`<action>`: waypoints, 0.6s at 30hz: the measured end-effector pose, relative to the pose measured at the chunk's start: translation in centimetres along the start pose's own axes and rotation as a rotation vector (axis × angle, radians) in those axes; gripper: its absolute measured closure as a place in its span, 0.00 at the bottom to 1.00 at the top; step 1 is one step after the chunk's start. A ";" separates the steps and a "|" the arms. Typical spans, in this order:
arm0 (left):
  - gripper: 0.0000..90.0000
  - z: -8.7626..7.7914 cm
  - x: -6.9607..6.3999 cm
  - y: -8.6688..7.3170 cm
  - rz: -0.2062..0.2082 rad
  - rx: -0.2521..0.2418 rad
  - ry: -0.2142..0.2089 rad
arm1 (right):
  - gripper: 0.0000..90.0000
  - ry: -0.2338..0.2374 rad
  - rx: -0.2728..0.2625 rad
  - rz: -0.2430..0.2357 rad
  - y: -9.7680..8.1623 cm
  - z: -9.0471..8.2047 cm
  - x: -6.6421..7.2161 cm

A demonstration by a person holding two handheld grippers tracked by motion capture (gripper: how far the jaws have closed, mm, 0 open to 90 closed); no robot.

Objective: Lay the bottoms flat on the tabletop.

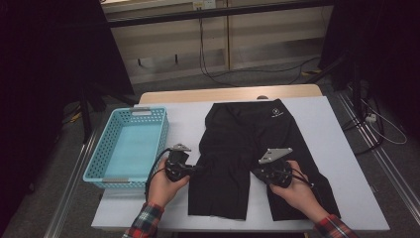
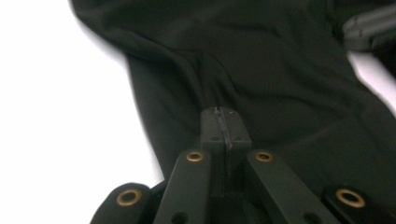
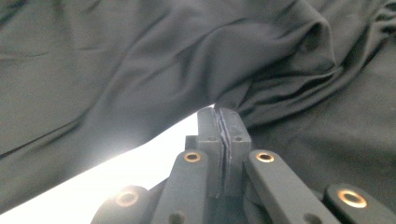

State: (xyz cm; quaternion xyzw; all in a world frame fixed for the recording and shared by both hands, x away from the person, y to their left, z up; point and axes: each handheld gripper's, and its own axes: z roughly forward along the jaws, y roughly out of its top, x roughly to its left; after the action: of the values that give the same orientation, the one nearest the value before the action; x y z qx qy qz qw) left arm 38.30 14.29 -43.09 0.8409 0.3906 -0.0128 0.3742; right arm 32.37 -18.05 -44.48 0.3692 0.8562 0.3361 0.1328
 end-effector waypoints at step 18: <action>1.00 -1.1 1.1 -0.6 -0.041 0.004 0.086 | 0.78 0.060 -0.015 -0.031 1.4 1.9 3.1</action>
State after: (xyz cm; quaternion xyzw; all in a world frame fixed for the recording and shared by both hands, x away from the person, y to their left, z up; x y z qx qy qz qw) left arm 38.41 15.95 -43.01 0.8332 0.4236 0.0147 0.3550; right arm 31.90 -14.19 -44.87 0.3447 0.8629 0.3513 0.1148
